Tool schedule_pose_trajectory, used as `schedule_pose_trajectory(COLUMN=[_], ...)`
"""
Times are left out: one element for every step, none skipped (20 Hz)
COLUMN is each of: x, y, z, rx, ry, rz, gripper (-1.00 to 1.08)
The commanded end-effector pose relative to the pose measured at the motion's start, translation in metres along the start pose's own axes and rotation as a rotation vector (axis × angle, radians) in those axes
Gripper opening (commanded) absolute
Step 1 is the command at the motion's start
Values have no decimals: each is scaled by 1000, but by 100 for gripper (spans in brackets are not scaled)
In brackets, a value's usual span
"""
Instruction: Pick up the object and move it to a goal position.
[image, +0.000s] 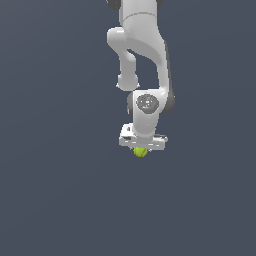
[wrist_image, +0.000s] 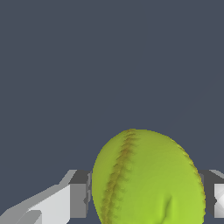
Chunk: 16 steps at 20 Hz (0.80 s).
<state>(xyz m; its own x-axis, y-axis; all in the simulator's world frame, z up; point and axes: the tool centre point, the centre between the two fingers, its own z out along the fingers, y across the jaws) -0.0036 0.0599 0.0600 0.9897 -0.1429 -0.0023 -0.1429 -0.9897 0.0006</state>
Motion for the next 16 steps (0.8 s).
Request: schedule_pose_trajectory(x=[4,6,7,9,11,13,15,18,20,22,25,27,30,32,34,36], y=[-11,-16,-21,-27,-33,-39,-45,-52,-58,-65,-72,-78,-85,-90,-96,-100], z=[-13,-19,-25,-31,-38,-45,-52,-59,-67,-74,-82,-89,-96,-103,-109,-114], rx=[1,0,0,0,0,0,0,0,0,0,0,0,0,0,0,0], ry=[2,3,3,3,3,3,3,3,3,3,3,3,3,2,2,2], rz=[-1,-1,-1,-1,-1,-1,-1,-1,-1,-1,-1,-1,-1,0,0,0], gripper=[-100,-100,-100,-100,-100,-100,-100,-100,-100,-100,-100,-100,-100,-100,-100,-100])
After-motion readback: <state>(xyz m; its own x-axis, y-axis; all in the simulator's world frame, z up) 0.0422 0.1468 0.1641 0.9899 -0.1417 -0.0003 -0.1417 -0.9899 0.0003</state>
